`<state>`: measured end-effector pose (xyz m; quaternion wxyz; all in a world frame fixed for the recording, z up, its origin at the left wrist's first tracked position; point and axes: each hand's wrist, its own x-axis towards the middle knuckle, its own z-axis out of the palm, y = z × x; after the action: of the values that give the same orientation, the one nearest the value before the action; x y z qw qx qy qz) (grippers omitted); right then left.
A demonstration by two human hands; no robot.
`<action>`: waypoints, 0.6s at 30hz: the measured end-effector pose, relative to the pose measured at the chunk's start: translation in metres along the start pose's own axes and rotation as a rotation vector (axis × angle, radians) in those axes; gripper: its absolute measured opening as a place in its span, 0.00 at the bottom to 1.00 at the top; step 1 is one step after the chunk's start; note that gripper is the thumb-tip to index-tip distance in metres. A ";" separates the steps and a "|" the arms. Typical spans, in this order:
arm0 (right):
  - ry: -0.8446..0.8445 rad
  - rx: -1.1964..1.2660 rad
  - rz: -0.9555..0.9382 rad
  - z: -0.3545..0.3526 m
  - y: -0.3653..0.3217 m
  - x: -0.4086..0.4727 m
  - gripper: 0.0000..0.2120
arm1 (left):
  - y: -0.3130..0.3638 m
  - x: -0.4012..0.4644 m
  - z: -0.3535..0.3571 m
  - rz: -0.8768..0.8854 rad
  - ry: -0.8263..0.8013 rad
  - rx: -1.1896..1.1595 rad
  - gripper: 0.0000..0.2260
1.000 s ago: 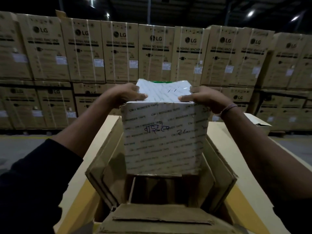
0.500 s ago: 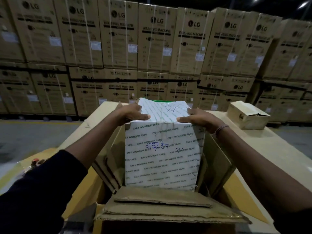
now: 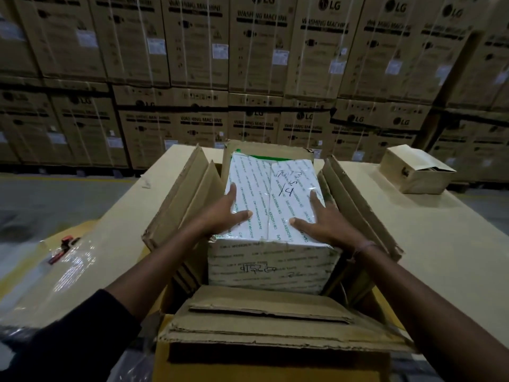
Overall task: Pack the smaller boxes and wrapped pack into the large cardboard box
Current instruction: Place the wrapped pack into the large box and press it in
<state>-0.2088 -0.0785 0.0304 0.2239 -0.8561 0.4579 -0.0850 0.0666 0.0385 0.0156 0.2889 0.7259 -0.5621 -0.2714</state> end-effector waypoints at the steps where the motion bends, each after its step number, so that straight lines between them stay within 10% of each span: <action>1: -0.014 -0.009 0.010 -0.001 0.000 0.001 0.57 | 0.001 0.000 0.000 -0.005 -0.004 0.010 0.49; 11: 0.087 -0.353 0.191 0.015 -0.046 0.019 0.80 | 0.012 -0.007 0.012 -0.012 0.079 0.092 0.43; 18: 0.081 -0.312 0.313 0.013 -0.070 0.036 0.67 | 0.010 -0.012 0.005 -0.022 0.074 0.172 0.45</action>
<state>-0.1314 -0.0702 0.0490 0.0806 -0.7947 0.6016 -0.0119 0.0538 0.0478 0.0201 0.2430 0.7637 -0.5643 -0.1984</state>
